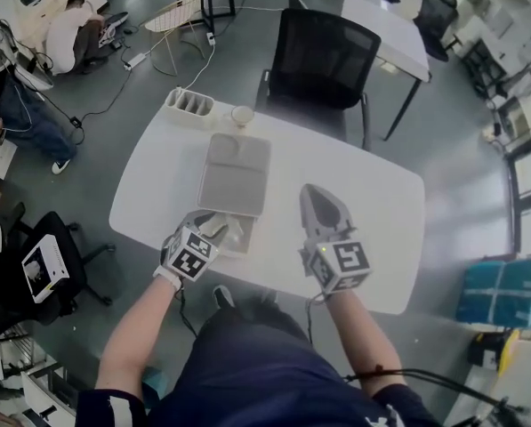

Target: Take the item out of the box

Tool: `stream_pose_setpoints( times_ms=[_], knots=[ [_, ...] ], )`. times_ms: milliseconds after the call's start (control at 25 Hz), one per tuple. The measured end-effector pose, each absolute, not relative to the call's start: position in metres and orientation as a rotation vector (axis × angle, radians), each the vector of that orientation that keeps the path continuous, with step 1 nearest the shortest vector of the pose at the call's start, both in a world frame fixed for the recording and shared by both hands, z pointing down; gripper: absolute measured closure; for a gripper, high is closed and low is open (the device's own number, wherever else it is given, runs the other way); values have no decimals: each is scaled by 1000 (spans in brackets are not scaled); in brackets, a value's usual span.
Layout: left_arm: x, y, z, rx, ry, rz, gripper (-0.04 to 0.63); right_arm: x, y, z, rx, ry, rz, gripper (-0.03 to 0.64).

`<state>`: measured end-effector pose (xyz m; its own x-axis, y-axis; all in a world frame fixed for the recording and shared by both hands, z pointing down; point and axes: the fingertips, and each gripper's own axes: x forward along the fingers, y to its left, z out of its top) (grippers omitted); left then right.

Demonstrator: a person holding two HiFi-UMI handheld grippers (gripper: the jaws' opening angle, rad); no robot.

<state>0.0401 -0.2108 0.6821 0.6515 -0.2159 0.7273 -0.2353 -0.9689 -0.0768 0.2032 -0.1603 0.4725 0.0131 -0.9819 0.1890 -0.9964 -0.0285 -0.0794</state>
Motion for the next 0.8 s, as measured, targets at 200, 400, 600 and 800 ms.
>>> stream_pose_setpoints(
  times_ms=[200,400,600,800],
  knots=[
    [46,-196,722,2786,-233,1426,400,209,-156,482,2193,-2104,329,598],
    [48,-191,756,2693,-82,1609,399,221,-153,485,2234,-2054,337,599],
    [54,-186,779,2598,52,1747,397,232,-147,487,2278,-2016,366,598],
    [65,-186,790,2584,86,1774,399,240,-142,493,2293,-1987,384,598]
  ],
)
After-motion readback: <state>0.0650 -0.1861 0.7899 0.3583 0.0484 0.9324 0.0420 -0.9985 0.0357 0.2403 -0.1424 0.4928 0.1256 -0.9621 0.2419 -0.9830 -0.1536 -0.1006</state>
